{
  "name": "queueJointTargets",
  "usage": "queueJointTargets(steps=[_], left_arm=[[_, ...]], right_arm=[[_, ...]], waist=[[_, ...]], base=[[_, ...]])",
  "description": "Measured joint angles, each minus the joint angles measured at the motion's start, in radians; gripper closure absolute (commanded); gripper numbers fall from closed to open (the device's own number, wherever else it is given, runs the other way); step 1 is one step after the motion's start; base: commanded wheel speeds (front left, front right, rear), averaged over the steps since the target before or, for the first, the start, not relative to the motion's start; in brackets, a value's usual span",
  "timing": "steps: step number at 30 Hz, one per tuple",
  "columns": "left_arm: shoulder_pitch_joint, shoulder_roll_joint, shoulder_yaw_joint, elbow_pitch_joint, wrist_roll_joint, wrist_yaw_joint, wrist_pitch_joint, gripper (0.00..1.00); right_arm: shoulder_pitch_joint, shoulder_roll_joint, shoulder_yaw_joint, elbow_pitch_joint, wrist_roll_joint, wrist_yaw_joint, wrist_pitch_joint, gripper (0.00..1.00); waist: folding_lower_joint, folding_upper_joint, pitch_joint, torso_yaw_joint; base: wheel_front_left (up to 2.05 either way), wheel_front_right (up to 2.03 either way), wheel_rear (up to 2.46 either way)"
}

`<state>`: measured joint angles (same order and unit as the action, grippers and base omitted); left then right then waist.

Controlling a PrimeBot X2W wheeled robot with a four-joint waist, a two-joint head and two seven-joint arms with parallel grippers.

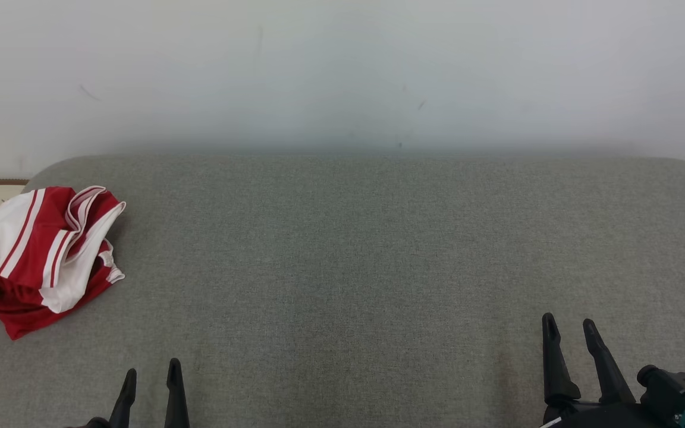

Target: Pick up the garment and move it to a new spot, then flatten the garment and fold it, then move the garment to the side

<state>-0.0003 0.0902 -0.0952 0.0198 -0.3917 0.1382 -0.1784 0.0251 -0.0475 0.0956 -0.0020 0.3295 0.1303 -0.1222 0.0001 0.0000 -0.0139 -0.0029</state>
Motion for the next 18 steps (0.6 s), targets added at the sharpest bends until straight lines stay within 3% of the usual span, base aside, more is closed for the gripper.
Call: queueJointTargets(steps=[18], left_arm=[[0.005, -0.001, -0.02, -0.03, 0.128, 0.022, -0.043, 0.0]], right_arm=[[0.01, 0.0, -0.001, -0.027, -0.057, 0.0, -0.01, 0.0]], waist=[[0.0, 0.0, -0.008, 0.004]], base=[[0.0, 0.0, 0.0]])
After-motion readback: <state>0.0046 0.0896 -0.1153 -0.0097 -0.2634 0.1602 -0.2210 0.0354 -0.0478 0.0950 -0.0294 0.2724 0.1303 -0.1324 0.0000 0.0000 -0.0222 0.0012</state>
